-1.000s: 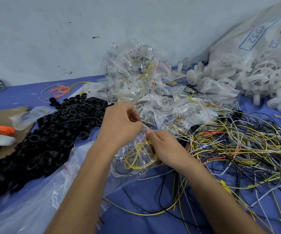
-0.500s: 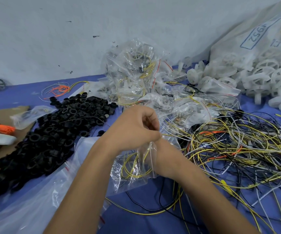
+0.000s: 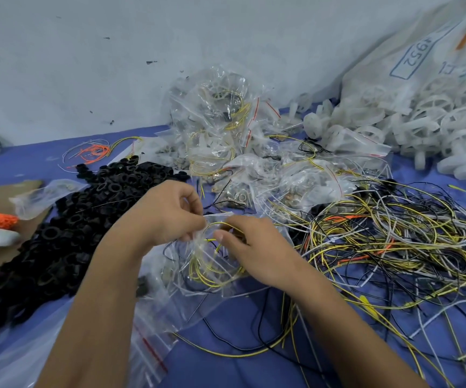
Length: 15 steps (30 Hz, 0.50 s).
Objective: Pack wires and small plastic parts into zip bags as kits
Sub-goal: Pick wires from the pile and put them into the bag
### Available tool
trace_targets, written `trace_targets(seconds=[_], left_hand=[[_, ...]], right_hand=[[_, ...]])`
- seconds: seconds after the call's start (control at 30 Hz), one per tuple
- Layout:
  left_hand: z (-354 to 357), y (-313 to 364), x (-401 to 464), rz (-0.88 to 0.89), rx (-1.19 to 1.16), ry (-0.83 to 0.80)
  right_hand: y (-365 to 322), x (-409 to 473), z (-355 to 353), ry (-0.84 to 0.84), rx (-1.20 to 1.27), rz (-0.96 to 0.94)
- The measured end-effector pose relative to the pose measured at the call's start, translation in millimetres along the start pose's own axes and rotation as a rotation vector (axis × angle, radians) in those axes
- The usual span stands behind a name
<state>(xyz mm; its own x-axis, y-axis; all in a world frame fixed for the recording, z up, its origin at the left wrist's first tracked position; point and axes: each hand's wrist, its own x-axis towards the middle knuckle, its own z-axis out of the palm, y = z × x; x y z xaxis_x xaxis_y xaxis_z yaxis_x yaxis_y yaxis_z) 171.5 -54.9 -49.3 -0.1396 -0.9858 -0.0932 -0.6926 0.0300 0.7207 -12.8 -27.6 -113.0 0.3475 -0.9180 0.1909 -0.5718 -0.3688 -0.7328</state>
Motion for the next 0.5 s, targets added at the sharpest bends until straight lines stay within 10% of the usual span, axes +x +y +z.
trace_targets(seconds=[0.5], left_hand=[[-1,4,-1,0.063,-0.096,0.166]], right_hand=[[12,3,-5,0.224,0.061,-0.143]])
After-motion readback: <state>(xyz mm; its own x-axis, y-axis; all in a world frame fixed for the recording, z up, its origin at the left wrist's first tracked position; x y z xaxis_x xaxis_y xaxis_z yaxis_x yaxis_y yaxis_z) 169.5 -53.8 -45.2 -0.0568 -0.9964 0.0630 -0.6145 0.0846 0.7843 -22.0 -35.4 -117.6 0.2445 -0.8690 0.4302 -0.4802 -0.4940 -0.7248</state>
